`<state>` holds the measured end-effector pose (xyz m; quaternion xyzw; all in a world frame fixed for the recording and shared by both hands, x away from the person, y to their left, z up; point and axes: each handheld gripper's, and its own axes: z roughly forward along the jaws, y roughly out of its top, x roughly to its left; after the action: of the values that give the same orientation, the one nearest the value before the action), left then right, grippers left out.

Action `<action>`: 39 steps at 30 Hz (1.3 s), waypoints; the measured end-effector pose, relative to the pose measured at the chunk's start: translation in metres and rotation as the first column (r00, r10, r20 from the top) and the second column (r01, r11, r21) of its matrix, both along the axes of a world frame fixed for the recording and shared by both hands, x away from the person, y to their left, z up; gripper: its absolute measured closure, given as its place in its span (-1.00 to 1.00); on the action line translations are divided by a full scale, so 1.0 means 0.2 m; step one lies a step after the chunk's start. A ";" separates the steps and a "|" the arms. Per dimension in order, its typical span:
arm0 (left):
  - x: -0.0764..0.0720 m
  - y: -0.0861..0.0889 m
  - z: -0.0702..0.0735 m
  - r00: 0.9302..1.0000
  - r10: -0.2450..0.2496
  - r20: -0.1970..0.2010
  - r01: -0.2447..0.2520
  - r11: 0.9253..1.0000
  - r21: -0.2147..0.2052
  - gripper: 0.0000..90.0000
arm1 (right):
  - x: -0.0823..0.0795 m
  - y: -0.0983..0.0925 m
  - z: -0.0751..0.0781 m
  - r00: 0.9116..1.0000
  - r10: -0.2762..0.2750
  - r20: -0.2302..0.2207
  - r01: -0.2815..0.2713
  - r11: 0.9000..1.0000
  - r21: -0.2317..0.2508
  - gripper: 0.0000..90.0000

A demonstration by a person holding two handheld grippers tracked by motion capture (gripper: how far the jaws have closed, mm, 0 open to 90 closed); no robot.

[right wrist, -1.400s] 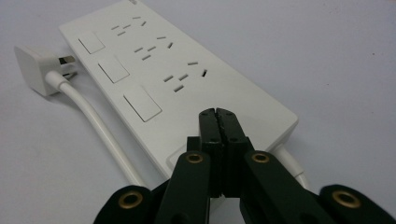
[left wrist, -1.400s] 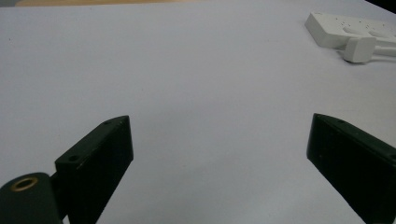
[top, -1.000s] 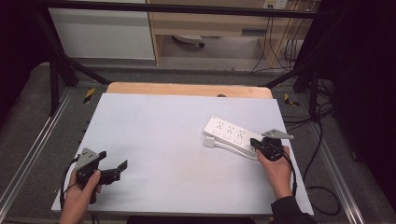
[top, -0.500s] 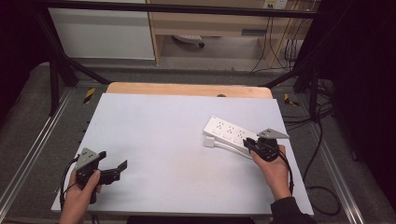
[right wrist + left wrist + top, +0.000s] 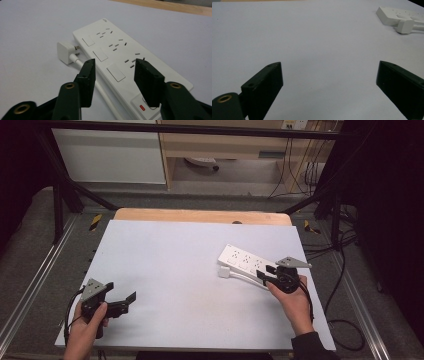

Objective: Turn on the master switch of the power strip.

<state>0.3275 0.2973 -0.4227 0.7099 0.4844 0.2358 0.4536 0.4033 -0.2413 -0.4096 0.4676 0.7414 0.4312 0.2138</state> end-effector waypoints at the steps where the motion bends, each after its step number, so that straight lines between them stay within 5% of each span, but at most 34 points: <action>1: 0.00 0.00 0.00 1.000 0.000 -0.001 0.000 1.000 -0.001 -0.84 | 0.00 0.00 0.00 1.000 -0.004 -0.003 0.004 1.000 0.008 0.03; 22: 0.00 0.00 0.00 1.000 -0.002 0.002 0.002 1.000 -0.008 -0.84 | -0.02 0.04 0.05 1.000 -0.010 0.029 0.009 0.999 0.037 -0.86; 39: -0.01 0.01 0.01 1.000 -0.005 0.022 0.006 1.000 -0.012 -0.84 | -0.11 0.01 0.13 0.987 -0.014 0.159 0.005 0.999 0.053 -0.93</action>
<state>0.3256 0.2986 -0.4199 0.7059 0.4788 0.2394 0.4638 0.3821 -0.2400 -0.3840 0.4407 0.7082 0.4853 0.2620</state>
